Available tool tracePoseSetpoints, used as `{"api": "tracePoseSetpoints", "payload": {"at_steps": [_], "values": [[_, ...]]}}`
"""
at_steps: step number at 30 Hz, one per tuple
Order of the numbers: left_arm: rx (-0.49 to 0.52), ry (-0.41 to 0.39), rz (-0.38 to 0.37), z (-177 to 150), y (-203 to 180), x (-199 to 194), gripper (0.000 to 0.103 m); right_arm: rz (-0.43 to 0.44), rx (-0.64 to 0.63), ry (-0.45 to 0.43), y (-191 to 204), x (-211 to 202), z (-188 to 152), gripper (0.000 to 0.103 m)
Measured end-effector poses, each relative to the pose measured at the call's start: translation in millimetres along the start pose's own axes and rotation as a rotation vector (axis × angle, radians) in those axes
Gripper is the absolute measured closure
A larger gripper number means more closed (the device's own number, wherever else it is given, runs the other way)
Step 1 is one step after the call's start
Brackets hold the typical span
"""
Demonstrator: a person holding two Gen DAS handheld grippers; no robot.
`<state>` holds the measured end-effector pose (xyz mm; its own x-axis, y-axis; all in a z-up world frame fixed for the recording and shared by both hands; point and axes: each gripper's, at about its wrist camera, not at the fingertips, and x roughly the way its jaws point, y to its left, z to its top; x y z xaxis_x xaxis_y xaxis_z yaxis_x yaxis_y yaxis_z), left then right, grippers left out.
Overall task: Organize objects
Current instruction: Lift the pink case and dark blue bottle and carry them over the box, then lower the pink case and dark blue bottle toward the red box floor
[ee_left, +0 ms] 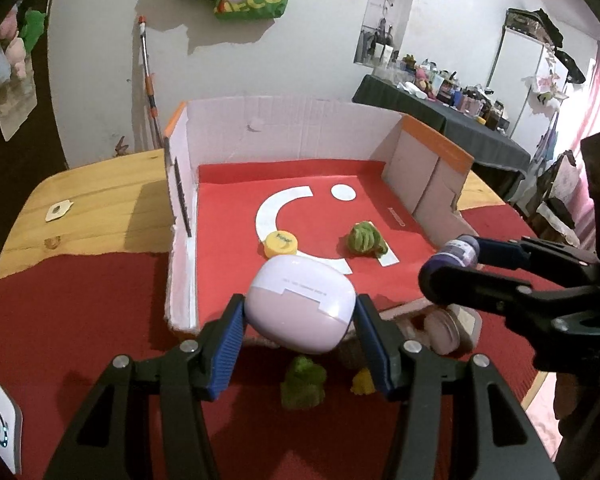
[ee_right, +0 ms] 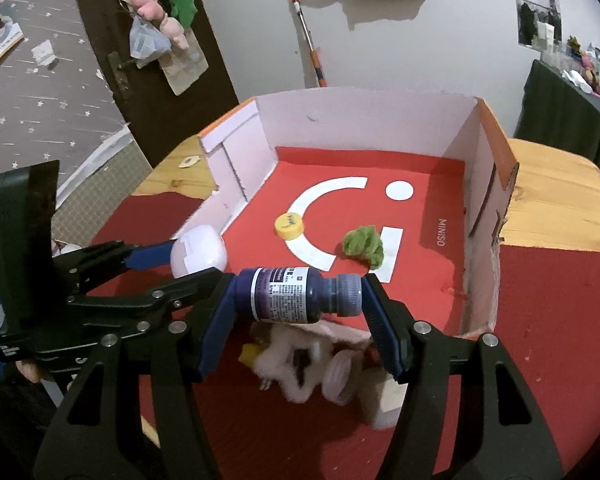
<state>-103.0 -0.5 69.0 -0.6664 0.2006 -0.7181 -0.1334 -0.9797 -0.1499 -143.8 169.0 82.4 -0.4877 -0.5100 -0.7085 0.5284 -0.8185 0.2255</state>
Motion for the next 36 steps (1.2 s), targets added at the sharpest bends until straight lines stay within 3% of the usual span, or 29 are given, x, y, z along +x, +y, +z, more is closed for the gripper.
{"api": "tracePoseSetpoints", "payload": {"at_steps": [19, 36], "values": [[0.018, 0.099, 0.006, 10, 8, 48, 0.046, -0.03, 0.001, 0.136, -24, 51, 10, 0.043], [0.057, 0.106, 0.023, 16, 2, 62, 0.046, -0.06, 0.019, 0.175, -36, 67, 8, 0.042]]}}
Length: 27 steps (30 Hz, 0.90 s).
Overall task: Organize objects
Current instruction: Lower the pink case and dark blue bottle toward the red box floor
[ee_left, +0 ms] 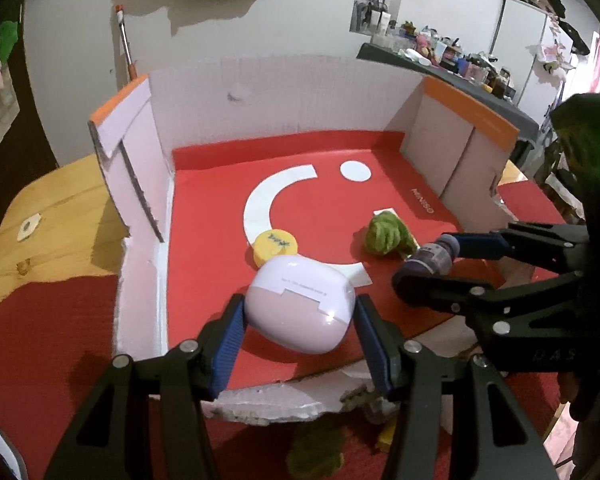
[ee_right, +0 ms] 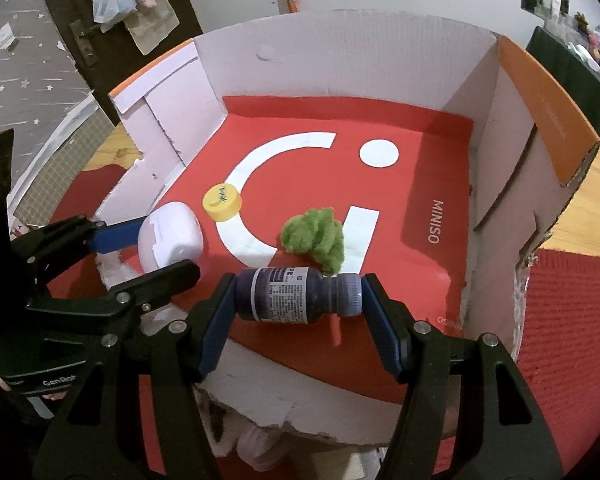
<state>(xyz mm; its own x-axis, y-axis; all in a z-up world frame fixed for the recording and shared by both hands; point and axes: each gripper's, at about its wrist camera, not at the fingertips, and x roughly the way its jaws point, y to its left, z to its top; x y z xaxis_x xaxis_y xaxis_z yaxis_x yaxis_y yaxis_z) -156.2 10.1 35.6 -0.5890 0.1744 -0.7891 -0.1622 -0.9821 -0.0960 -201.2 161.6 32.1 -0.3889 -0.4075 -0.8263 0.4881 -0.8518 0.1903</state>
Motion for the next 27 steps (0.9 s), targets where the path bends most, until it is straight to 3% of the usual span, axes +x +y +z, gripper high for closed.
{"api": "tracePoseSetpoints", "payload": {"at_steps": [14, 27], "values": [[0.004, 0.027, 0.016, 4, 4, 16, 0.046, -0.034, 0.009, 0.001, -6, 11, 8, 0.042], [0.008, 0.017, 0.036, 7, 5, 21, 0.046, -0.138, -0.029, -0.016, -5, 14, 7, 0.043]]}}
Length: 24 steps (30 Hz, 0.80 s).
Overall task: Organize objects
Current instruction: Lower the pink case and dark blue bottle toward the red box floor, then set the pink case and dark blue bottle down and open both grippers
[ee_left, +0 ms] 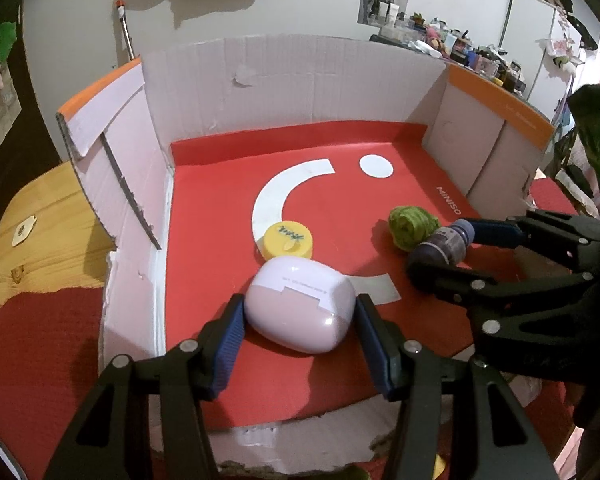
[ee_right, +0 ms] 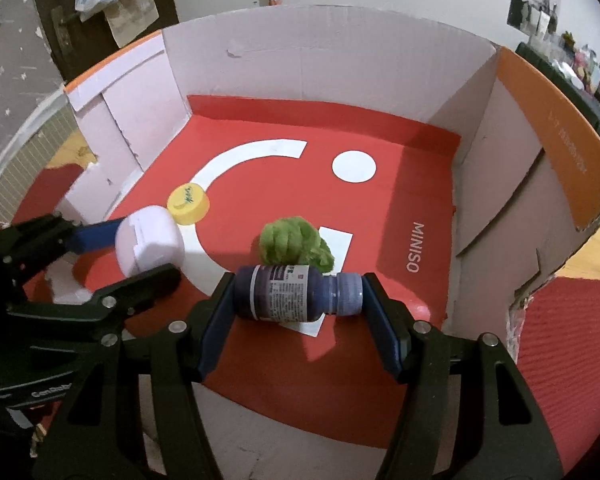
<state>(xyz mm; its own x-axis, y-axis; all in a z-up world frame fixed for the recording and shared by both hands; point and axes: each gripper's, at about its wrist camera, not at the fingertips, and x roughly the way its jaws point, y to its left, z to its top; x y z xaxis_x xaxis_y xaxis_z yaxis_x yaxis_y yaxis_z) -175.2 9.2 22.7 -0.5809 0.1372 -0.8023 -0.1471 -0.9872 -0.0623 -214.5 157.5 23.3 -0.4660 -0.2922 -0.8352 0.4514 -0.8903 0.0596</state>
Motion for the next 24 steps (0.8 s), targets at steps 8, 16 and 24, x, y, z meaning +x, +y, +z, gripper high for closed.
{"api": "tracePoseSetpoints", "payload": {"at_steps": [8, 16, 24], "values": [[0.001, 0.0, 0.002, 0.8, 0.3, 0.3, 0.046, 0.002, 0.002, -0.001, -2.2, -0.3, -0.8, 0.043], [0.001, 0.0, 0.002, 0.5, 0.4, -0.1, 0.046, 0.0, 0.0, 0.0, -2.1, -0.7, -0.8, 0.043], [0.001, 0.001, 0.004, 0.6, 1.1, -0.6, 0.046, 0.007, -0.002, -0.003, -2.5, -3.7, -2.1, 0.043]]}}
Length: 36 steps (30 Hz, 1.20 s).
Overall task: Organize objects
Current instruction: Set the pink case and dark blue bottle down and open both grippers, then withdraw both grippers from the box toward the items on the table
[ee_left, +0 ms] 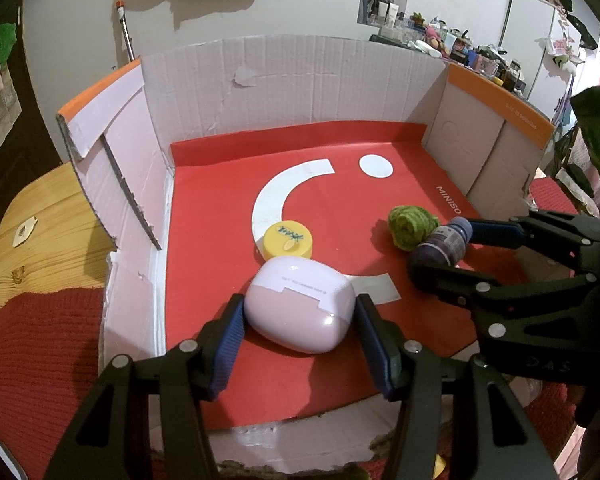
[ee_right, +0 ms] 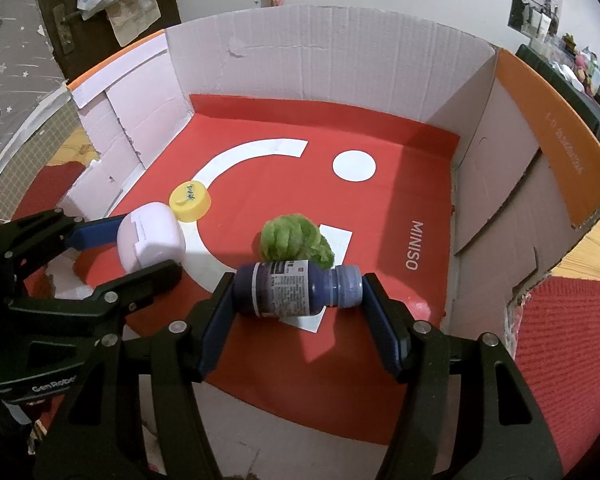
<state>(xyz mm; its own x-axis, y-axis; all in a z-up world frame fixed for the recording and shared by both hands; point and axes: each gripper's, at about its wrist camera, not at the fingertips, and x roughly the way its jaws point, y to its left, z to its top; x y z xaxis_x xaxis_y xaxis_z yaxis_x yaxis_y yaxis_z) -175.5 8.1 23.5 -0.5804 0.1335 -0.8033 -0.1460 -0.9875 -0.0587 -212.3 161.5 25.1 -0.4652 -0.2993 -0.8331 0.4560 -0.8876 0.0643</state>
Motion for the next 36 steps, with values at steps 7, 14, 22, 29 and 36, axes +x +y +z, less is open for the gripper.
{"api": "tracePoseSetpoints", "payload": {"at_steps": [7, 14, 22, 29, 36], "values": [[0.001, 0.001, 0.0, 0, 0, -1, 0.046, 0.005, -0.002, -0.014, 5, -8, -2, 0.039], [0.007, -0.03, 0.009, 0, -3, -12, 0.042, 0.011, 0.001, -0.034, 6, -21, -4, 0.038], [0.005, -0.056, 0.017, -5, -5, -24, 0.036, -0.002, 0.012, -0.058, 6, -36, -9, 0.03], [0.0, -0.063, 0.031, -9, -8, -30, 0.031, 0.004, 0.011, -0.073, 12, -40, -12, 0.03], [-0.014, -0.082, 0.038, -16, -4, -44, 0.029, 0.008, 0.014, -0.088, 16, -49, -16, 0.023]]}}
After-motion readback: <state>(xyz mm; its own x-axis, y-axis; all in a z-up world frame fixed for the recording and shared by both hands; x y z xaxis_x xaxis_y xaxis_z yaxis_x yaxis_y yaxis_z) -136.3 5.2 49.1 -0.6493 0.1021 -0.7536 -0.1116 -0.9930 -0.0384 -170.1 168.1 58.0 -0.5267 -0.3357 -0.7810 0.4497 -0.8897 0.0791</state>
